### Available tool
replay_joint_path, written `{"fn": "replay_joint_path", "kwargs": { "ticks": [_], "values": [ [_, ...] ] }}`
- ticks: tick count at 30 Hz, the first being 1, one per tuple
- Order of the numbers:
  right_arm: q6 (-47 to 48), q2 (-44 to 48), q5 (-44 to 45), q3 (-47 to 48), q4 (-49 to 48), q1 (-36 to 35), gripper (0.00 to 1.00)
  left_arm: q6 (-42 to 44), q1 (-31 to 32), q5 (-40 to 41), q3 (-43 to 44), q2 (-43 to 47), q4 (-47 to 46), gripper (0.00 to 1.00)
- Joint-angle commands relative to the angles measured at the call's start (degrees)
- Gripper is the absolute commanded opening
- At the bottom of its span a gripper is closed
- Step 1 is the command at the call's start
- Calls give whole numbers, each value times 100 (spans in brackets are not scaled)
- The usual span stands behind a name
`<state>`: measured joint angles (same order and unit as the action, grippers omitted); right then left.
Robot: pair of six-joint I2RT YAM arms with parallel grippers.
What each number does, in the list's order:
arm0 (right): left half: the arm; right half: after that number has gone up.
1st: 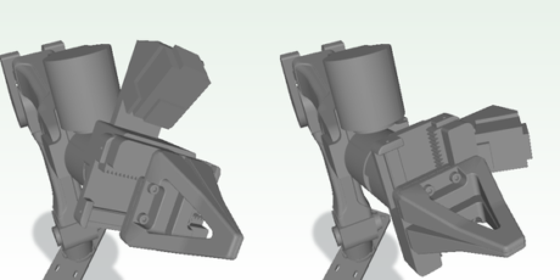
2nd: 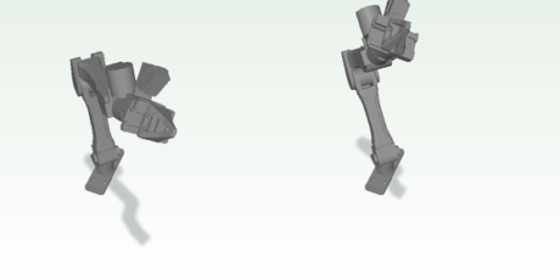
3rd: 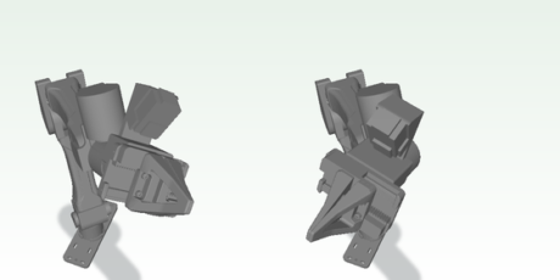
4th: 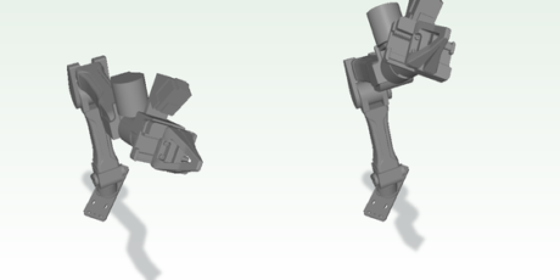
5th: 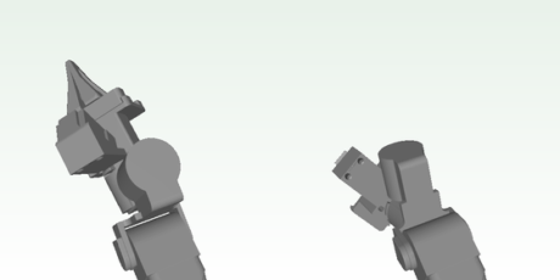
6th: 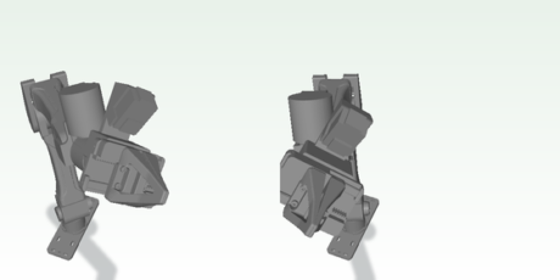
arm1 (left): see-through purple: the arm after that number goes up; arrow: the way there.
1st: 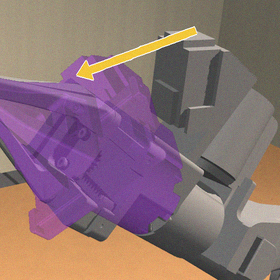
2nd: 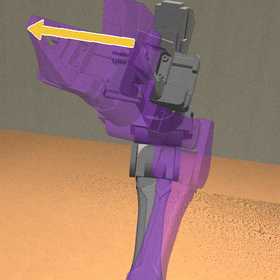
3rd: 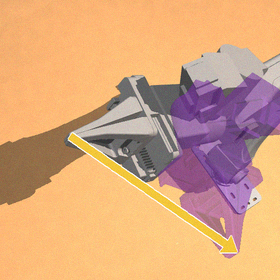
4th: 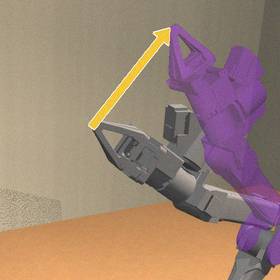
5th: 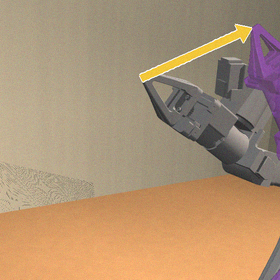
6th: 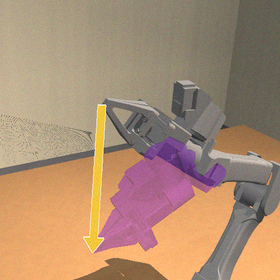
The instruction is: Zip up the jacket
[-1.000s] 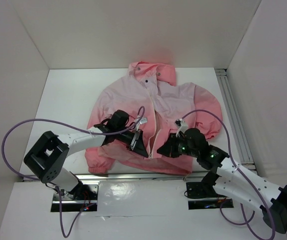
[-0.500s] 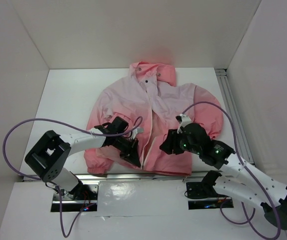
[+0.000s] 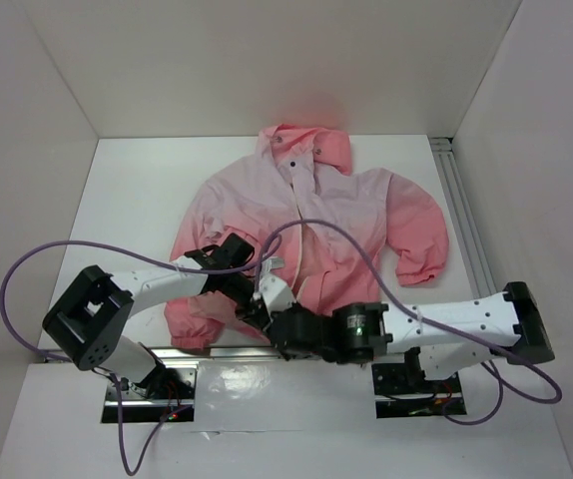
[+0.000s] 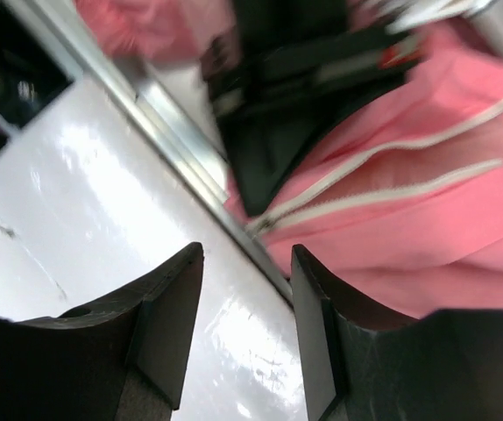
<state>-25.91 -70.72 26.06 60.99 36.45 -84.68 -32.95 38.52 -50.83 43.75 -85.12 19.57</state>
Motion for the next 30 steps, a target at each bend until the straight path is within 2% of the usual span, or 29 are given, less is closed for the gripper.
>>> {"fn": "replay_joint_path", "kwargs": {
  "ticks": [1, 6, 10, 16, 30],
  "values": [
    [-474, -161, 1277, -131, 486, -802, 51, 131, 68, -173, 221, 58, 266, 0],
    [-1196, -521, 2007, -447, 538, -1567, 49, 184, 68, -173, 222, 118, 407, 0],
    [-1496, -1013, 2455, -448, 592, -1814, 52, 184, 68, -173, 160, 180, 407, 0],
    [-1663, -1383, 2842, -588, 329, -1815, 52, 131, 68, -173, 160, 242, 407, 0],
    [-1495, -1779, 2966, -694, -560, -1709, 52, 78, 68, -225, 108, 242, 407, 0]
  ]
}}
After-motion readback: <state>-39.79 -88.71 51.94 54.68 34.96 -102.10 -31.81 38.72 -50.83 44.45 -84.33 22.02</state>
